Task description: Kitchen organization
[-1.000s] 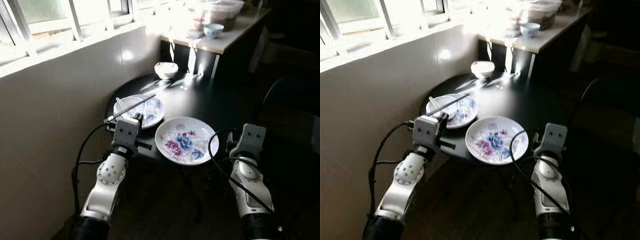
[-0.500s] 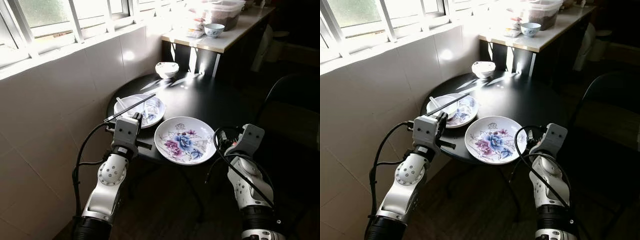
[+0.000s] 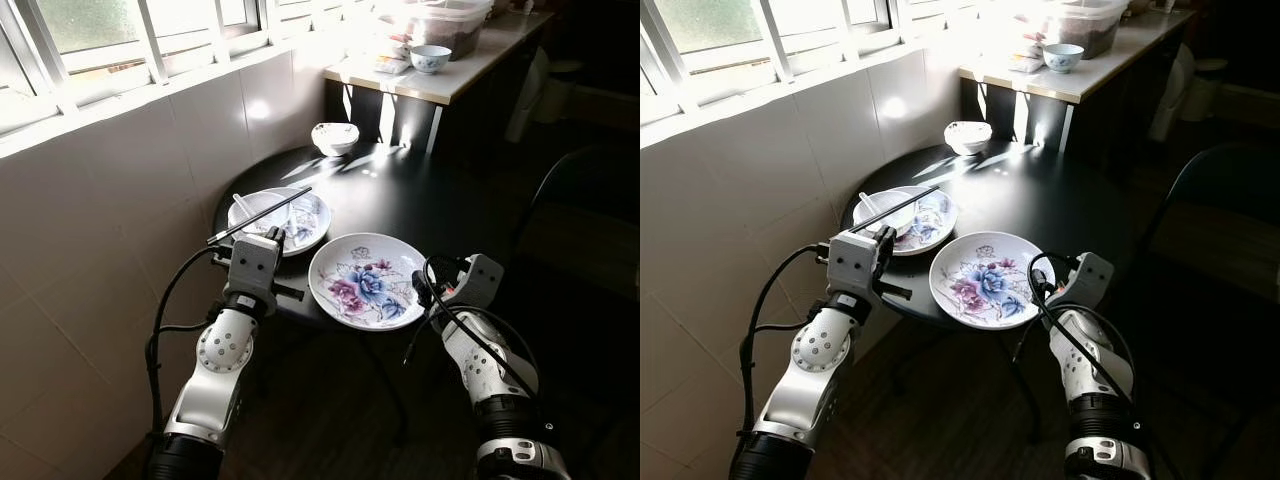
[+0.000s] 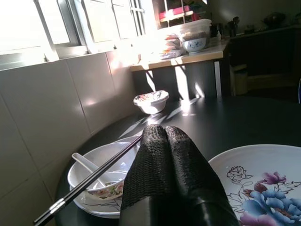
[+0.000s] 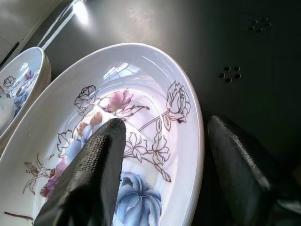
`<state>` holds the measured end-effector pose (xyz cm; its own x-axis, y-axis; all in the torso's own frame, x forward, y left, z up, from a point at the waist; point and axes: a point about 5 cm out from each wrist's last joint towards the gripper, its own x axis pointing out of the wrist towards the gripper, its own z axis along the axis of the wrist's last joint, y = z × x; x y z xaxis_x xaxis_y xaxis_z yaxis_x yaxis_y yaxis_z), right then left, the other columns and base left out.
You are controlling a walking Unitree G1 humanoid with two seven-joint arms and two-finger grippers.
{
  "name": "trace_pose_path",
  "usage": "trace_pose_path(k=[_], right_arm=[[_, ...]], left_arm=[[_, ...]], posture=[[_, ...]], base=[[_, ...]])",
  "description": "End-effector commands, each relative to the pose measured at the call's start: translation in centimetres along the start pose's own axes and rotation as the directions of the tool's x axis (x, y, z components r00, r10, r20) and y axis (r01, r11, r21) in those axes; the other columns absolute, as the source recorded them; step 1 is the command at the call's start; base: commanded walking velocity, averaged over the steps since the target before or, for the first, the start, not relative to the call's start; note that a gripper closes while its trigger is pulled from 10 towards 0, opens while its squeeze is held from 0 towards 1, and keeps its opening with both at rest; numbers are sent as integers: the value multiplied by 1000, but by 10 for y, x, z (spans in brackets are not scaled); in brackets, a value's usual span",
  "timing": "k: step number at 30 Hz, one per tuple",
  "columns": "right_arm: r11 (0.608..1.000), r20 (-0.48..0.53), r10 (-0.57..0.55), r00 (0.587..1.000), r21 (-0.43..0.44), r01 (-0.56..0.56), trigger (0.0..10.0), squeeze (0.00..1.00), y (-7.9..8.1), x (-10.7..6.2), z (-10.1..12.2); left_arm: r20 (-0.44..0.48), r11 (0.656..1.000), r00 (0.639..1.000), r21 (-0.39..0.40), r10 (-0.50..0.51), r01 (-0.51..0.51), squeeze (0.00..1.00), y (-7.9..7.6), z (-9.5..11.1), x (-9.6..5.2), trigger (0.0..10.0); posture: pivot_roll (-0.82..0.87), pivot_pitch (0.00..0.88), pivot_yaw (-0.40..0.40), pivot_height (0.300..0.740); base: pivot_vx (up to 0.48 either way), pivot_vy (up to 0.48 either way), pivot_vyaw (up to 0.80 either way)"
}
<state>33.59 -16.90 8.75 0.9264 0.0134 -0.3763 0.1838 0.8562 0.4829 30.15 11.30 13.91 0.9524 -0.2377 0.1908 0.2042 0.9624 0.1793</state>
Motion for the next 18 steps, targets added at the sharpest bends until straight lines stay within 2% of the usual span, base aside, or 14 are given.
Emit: trace_pose_path(k=[1,10,18], right_arm=[[1000,-17,8,1000,15,-8,10000,0,0,2,1],[999,-47,4,999,45,-2,10000,0,-1,5,-2],[994,-84,21,996,110,-12,10000,0,-1,8,-5]], left_arm=[[10,1000,1000,13,3,-3,0,2,2,2,10000],[7,1000,1000,14,6,-6,0,2,1,2,10000],[-4,1000,1000,21,2,-2,0,0,-1,2,10000]], posture=[[101,0,8,740],[102,0,8,740],[100,0,9,740]], base=[[0,0,0],[0,0,0],[0,0,0]])
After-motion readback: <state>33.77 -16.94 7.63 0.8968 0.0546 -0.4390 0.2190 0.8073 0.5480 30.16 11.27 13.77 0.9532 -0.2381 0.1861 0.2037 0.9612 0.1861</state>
